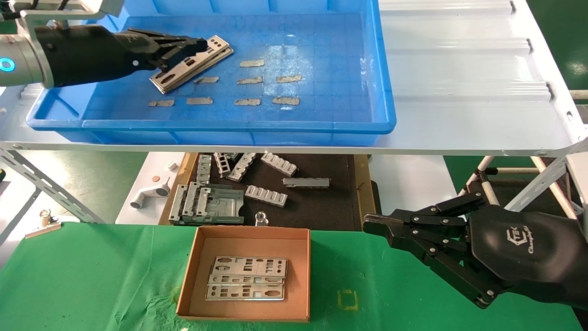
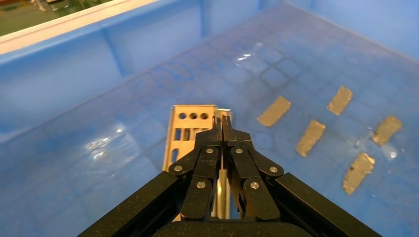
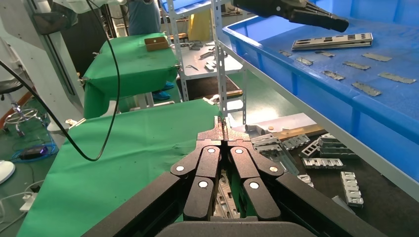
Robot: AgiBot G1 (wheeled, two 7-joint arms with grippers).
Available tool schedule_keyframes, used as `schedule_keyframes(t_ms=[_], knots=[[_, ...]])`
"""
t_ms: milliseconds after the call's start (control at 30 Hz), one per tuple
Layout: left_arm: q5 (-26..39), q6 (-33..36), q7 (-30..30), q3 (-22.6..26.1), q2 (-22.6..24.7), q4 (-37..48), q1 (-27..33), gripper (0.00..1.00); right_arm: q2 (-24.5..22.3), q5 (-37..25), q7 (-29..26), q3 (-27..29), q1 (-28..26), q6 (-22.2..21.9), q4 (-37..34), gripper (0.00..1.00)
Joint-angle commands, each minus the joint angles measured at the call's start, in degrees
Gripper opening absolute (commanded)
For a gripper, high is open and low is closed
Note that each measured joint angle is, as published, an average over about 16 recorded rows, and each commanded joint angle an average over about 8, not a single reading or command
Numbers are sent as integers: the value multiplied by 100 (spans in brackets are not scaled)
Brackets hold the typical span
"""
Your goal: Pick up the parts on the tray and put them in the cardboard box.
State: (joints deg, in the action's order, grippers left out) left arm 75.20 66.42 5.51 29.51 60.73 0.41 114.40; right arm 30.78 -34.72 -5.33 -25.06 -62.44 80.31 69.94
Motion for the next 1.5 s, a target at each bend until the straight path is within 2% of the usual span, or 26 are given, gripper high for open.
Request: schedule_keyframes(t_ms=[33, 233, 1267, 1333, 1367, 1433, 1500], knots=[[-22, -64, -48, -15, -10, 38, 12, 100, 0, 0, 0, 0, 0, 0, 0, 0], [-19, -368, -173, -11, 27, 88, 9, 100, 0, 0, 0, 0, 0, 0, 0, 0], [50, -218, -344, 36, 50, -4, -126, 100, 0, 0, 0, 0, 0, 0, 0, 0], [56, -237, -340, 39, 55, -7, -136, 94, 0, 0, 0, 0, 0, 0, 0, 0], [58, -246, -338, 41, 57, -8, -140, 87, 0, 0, 0, 0, 0, 0, 0, 0], [61, -263, -334, 43, 59, -11, -147, 70, 0, 0, 0, 0, 0, 0, 0, 0], [61, -279, -333, 43, 61, -13, -153, 46, 0, 0, 0, 0, 0, 0, 0, 0]])
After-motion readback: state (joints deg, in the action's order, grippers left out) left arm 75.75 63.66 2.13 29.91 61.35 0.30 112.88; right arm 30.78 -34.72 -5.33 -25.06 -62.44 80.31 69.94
